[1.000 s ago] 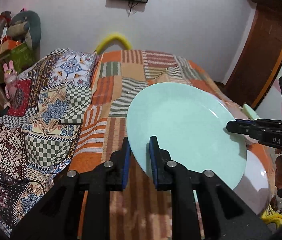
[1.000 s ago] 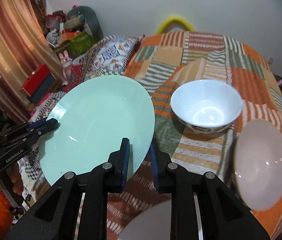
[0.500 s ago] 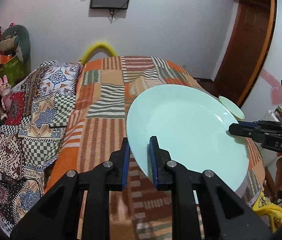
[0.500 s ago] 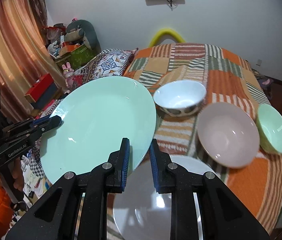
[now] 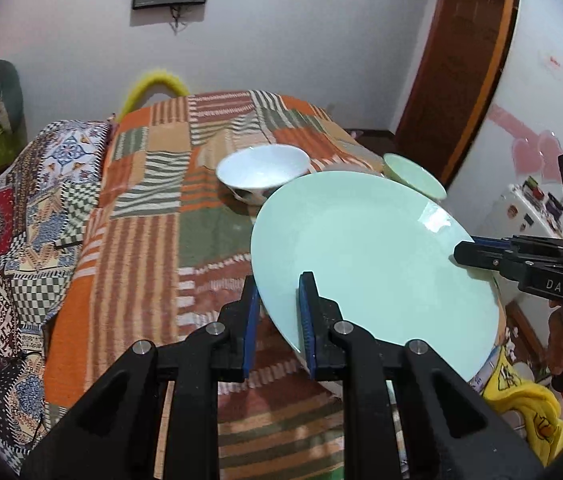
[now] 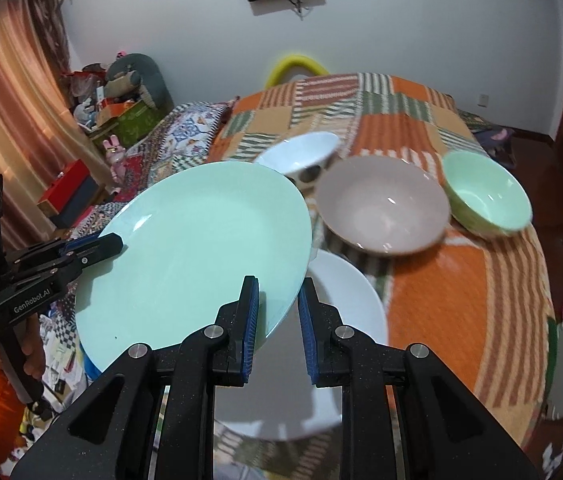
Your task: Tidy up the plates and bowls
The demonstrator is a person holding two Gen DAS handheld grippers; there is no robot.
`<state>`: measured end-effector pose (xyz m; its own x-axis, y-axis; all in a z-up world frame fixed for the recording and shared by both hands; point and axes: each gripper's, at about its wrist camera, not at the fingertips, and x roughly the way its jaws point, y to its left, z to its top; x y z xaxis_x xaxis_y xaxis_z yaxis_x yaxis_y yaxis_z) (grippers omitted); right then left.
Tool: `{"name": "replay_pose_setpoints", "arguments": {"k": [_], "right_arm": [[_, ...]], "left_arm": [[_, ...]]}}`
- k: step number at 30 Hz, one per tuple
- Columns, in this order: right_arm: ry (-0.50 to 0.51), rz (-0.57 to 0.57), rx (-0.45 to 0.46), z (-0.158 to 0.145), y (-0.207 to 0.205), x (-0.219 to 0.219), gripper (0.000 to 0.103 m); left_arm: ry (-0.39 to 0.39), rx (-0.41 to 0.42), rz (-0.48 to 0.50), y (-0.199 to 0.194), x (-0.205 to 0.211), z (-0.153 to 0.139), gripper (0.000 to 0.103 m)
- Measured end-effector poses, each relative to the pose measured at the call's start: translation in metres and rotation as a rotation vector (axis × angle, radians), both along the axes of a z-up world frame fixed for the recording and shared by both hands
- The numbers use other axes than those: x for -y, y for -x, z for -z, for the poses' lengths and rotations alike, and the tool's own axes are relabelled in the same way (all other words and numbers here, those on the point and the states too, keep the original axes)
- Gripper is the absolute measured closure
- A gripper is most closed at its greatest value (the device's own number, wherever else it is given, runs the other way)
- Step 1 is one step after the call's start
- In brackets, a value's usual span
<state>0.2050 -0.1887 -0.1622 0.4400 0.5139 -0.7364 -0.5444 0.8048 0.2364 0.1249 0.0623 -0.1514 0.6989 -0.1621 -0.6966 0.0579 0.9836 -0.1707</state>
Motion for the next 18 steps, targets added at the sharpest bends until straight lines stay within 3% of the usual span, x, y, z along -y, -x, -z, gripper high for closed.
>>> {"name": "replay_pose_setpoints", "arguments": {"k": [18], "right_arm": [[0.042, 0.078, -0.105, 0.049, 0.006, 0.035, 0.085]], "left_arm": [[-0.033, -0.142, 0.069, -0.024, 0.041, 0.052, 0.084]]}}
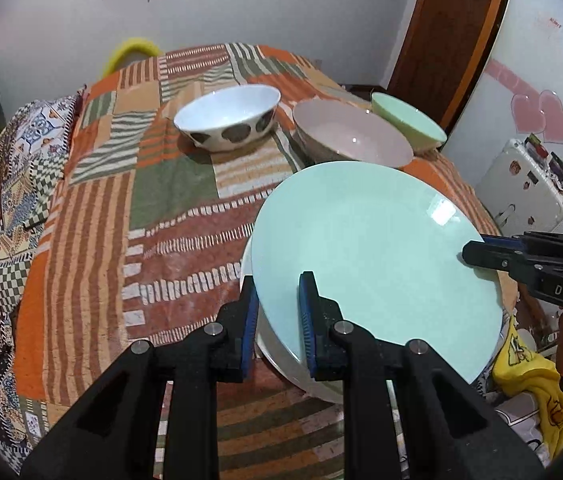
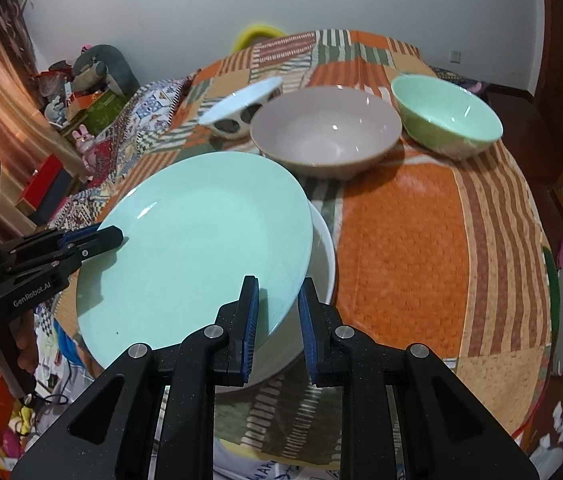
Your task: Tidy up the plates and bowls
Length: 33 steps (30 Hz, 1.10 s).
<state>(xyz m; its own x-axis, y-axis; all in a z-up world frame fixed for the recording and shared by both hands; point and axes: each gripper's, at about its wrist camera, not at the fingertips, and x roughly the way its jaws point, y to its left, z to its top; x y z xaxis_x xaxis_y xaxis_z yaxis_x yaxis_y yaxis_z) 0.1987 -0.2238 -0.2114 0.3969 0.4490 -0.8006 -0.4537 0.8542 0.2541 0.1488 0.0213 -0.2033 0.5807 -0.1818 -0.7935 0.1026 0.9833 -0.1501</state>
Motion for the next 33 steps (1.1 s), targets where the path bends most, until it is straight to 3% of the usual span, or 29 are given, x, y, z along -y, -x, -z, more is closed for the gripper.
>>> {"name": "replay_pose_setpoints", "arguments": {"k": [13, 29, 33], "right_arm": [[0.024, 0.008, -0.036, 0.014, -0.001, 0.001, 0.085], [0.052, 0.016, -0.019, 0.014, 0.0, -0.004, 0.082], [0.042, 0.013, -0.023, 0.014, -0.001, -0.004, 0.076]], "left_arm": [[0.005, -0.067, 0.004, -0.012, 0.002, 0.027, 0.082], [0.001, -0.067, 0.006, -0.014, 0.005, 0.03, 0.08], [-0.019, -0.073, 0.004, -0.014, 0.007, 0.029, 0.079]]}}
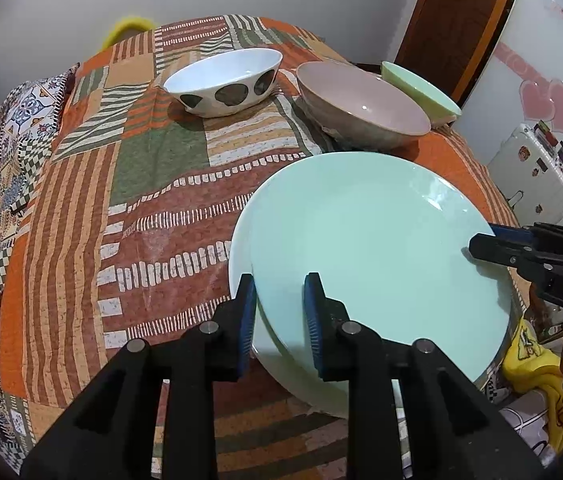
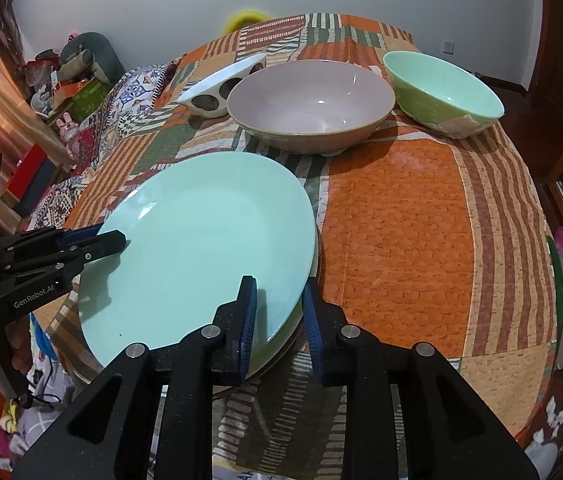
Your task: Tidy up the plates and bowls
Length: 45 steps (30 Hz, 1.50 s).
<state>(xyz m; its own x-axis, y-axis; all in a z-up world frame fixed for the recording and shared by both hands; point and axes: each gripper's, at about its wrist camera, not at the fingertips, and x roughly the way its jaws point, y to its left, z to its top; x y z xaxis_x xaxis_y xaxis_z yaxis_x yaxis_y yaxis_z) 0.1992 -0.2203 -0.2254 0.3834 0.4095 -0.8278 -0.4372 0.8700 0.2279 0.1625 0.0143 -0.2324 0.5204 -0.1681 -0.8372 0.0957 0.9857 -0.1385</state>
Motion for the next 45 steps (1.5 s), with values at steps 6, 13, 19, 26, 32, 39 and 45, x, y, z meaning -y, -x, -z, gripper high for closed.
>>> {"name": "replay_pose_setpoints", "arguments": {"k": [6, 13, 19, 26, 32, 39, 45], "right_arm": [[-0.004, -0.012, -0.013, 0.003, -0.001, -0.001, 0.068], [-0.01, -0.007, 0.02, -0.009, -0.002, 0.003, 0.067], [-0.047, 0.027, 0.084, -0.029, -0.01, 0.014, 0.064], [-0.073, 0.088, 0.174, -0.058, -0.03, 0.026, 0.056], [-0.101, 0.134, 0.217, -0.07, -0.052, 0.036, 0.056], [-0.118, 0.166, 0.19, -0.055, -0.086, 0.035, 0.056], [-0.115, 0.157, 0.139, -0.031, -0.108, 0.03, 0.056]], "left_arm": [[-0.03, 0.022, -0.009, 0.004, -0.001, -0.006, 0.071], [-0.005, 0.047, -0.024, 0.004, -0.01, -0.021, 0.07], [0.021, 0.113, -0.018, -0.004, -0.008, -0.051, 0.064], [0.054, 0.202, -0.015, -0.032, -0.002, -0.087, 0.055], [0.053, 0.232, 0.0, -0.065, 0.009, -0.099, 0.053], [0.067, 0.208, -0.005, -0.113, 0.021, -0.085, 0.053], [0.07, 0.142, 0.022, -0.148, 0.026, -0.058, 0.053]]}}
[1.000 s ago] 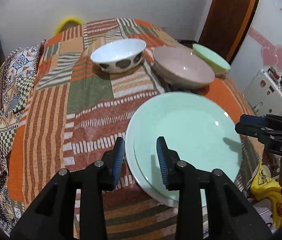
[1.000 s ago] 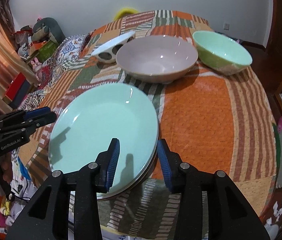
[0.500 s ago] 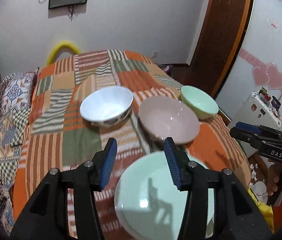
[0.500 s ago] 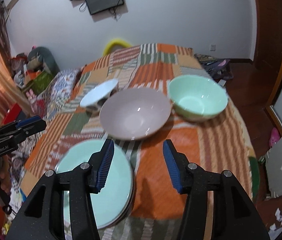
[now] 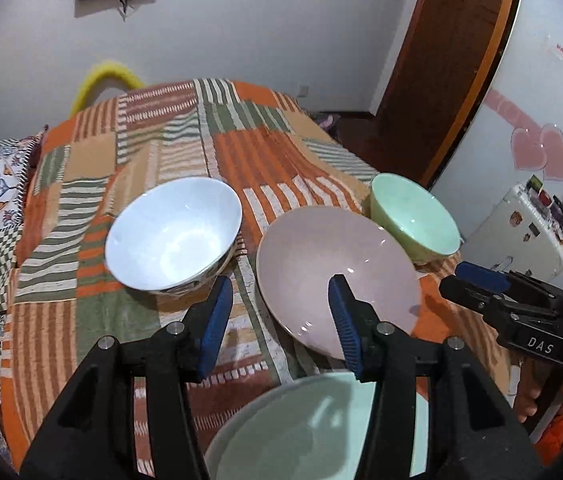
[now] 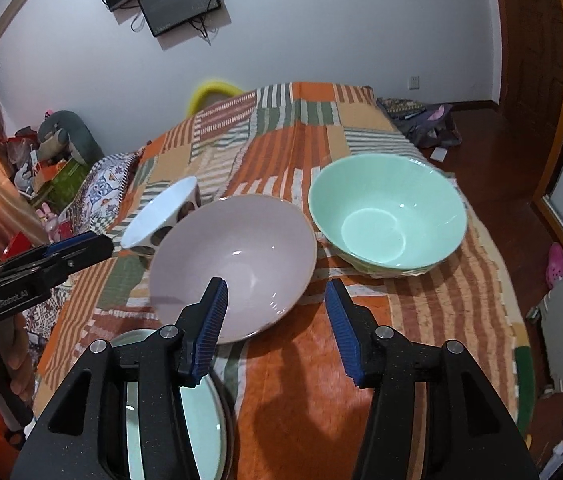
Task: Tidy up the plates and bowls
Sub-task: 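Raise both open tools away from the plate stack, then close the left tool on the beige bowl rim while the right tool grips it too, then lift the beige bowl with both tools, lower it beside the plate stack, open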
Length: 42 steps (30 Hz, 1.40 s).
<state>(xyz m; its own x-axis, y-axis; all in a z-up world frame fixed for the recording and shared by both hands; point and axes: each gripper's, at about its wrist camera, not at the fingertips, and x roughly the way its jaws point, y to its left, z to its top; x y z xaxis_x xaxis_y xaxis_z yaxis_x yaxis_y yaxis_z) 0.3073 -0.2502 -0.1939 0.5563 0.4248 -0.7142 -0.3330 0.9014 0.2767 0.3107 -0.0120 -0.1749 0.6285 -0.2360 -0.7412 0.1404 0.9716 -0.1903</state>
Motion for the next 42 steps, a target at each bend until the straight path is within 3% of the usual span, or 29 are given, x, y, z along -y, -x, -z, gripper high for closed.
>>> {"name": "replay_pose_setpoints", "arguments": {"k": [9, 14, 20, 30, 42], "right_arm": [[0.005, -0.011, -0.039, 0.024, -0.019, -0.003, 0.056], [0.013, -0.027, -0.046, 0.029, -0.022, -0.006, 0.056], [0.0, -0.03, -0.074, 0.038, -0.026, -0.007, 0.065], [0.023, -0.031, -0.082, 0.04, -0.024, -0.009, 0.081], [0.027, -0.039, -0.017, 0.007, -0.003, -0.013, 0.082]], "left_arm": [[-0.025, -0.032, 0.02, -0.027, 0.003, 0.034, 0.055], [-0.002, -0.053, 0.029, -0.035, 0.002, 0.045, 0.072], [0.02, -0.074, 0.037, -0.035, 0.004, 0.053, 0.084], [0.004, -0.061, 0.041, -0.028, 0.005, 0.049, 0.089], [0.006, -0.017, 0.043, 0.007, 0.0, 0.022, 0.089]]}}
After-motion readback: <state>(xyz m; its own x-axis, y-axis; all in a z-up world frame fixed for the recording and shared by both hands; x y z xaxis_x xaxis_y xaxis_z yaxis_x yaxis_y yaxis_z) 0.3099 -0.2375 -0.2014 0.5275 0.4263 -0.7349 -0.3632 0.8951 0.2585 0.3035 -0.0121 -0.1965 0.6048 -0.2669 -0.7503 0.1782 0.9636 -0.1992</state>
